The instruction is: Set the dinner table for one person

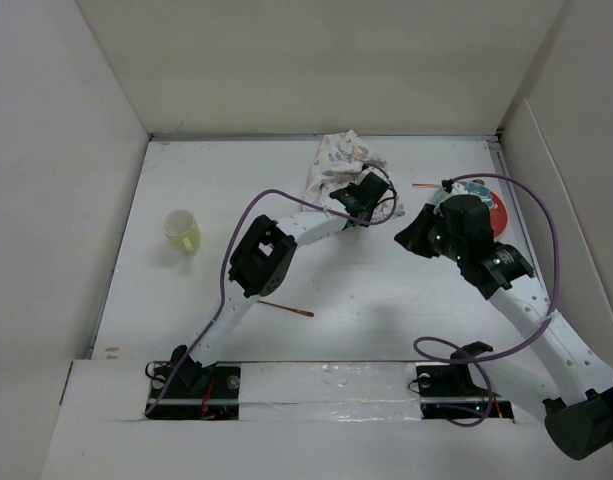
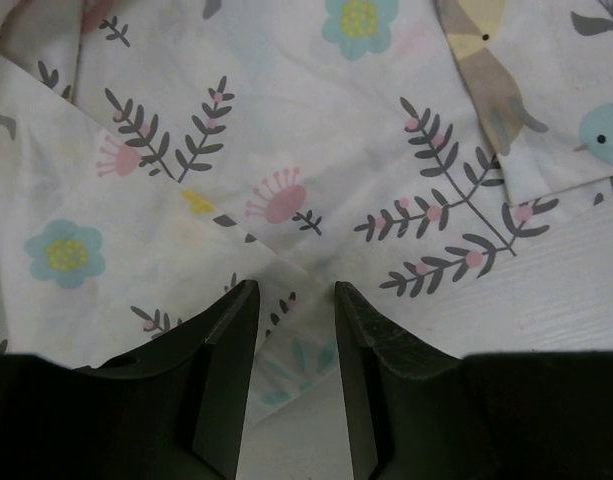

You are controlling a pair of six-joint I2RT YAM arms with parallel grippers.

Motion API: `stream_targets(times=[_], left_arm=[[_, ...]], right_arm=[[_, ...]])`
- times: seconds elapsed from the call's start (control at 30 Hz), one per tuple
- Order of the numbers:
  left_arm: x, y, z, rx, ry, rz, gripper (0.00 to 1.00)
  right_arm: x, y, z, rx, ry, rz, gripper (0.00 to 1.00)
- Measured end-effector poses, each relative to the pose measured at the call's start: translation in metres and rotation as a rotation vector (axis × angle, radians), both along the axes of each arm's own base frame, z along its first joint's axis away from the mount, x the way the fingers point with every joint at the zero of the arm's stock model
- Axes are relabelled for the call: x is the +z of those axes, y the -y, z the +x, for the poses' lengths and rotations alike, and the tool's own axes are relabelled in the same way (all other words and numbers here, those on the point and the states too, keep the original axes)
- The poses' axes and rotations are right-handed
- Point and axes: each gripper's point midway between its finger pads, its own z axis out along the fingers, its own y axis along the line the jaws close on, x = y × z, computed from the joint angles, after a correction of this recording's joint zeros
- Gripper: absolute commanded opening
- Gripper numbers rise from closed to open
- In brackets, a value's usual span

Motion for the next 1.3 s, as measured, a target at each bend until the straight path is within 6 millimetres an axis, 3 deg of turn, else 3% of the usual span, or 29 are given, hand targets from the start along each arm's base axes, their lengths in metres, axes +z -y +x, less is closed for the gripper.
stream_targets(times=[0.37,0.53,0.67,0.73,0.83,0.9,0.93,1.03,1.17,1.3], left_arm=[[-0.001,-0.002,0.008,0.037,0.052,-0.009,0.29],[-0.001,-0.002,0.009,0.037,0.046,-0.014,0.21],[-0.002,-0.005,0.012,0.040,0.041,-0.021,0.26],[-0.002,-0.006,0.013,0.043,0.040,-0.023,0.36],[-0.001,-0.008,0.016,0.047,0.040,-0.029,0.40],[-0.001,-0.008,0.018,0.047,0.038,-0.038,0.36],[-0.001,-0.007,0.018,0.047,0.037,-0.044,0.28],[-0.002,-0.006,0.021,0.046,0.036,-0.068,0.19],[-0.001,-0.006,0.022,0.046,0.036,-0.075,0.15],[-0.003,-0.004,0.022,0.042,0.034,-0.088,0.23]], right_arm=[[0.000,0.000,-0.006,0.016,0.004,-0.001,0.06],[-0.004,0.001,-0.009,0.022,-0.007,-0.002,0.06],[-0.006,0.001,-0.011,0.025,-0.012,-0.002,0.06],[-0.008,0.001,-0.012,0.026,-0.017,-0.003,0.06],[-0.008,0.000,-0.013,0.031,-0.019,0.000,0.06],[-0.009,0.000,-0.014,0.035,-0.022,0.002,0.06],[-0.010,-0.001,-0.014,0.036,-0.025,0.001,0.06],[-0.015,-0.001,-0.016,0.040,-0.038,-0.002,0.06],[-0.015,-0.001,-0.016,0.042,-0.040,-0.001,0.06],[-0.015,-0.001,-0.017,0.046,-0.042,0.001,0.06]])
